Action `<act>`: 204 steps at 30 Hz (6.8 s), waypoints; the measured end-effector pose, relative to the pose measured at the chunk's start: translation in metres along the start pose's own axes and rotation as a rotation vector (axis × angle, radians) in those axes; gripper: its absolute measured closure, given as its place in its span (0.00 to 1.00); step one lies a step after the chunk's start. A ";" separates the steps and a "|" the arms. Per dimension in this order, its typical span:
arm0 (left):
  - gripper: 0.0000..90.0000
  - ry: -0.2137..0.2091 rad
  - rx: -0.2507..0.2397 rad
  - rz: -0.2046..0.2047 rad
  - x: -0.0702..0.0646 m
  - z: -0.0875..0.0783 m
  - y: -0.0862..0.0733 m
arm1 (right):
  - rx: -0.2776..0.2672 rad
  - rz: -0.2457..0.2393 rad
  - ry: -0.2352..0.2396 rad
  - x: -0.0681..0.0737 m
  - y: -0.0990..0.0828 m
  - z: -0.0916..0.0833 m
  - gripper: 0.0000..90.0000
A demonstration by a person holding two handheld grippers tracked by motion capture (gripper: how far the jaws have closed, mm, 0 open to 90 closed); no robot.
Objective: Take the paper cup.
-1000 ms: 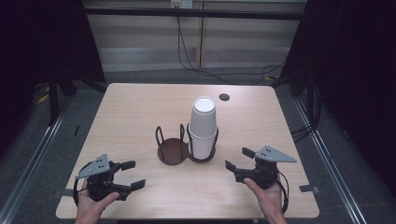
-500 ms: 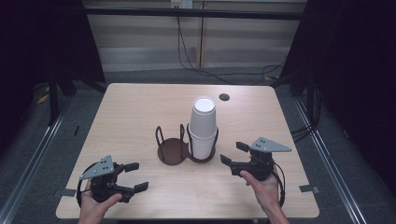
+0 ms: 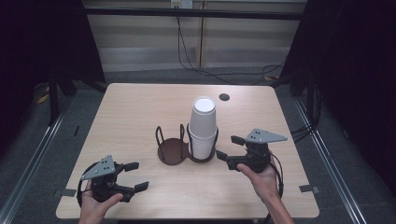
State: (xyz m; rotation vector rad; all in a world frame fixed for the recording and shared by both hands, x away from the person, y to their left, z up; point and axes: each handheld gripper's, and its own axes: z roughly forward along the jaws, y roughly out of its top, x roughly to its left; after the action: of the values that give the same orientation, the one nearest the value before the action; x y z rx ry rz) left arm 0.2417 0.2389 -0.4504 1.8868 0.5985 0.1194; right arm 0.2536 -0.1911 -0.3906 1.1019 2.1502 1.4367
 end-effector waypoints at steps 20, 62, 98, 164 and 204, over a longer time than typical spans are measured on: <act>0.20 -0.005 0.014 0.027 -0.002 0.002 0.001 | -0.001 -0.047 0.048 0.002 0.054 0.009 0.23; 0.21 -0.026 0.047 0.059 -0.007 0.008 0.002 | 0.241 -0.109 0.070 -0.015 0.120 0.070 0.16; 0.21 -0.050 0.100 0.055 -0.007 0.012 0.000 | 0.270 -0.147 0.067 -0.008 0.138 0.080 0.25; 0.21 -0.042 0.112 0.051 -0.006 0.013 0.000 | -0.044 -0.136 0.109 -0.007 0.170 0.021 0.26; 0.18 -0.053 0.031 0.050 -0.002 0.032 0.028 | -0.141 -0.092 0.166 -0.005 0.139 -0.029 0.26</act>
State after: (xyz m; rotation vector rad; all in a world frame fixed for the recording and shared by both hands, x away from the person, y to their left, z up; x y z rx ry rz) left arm 0.2613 0.2028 -0.4373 1.9292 0.5201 0.0921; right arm 0.2958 -0.1864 -0.2555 0.8495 2.1391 1.6607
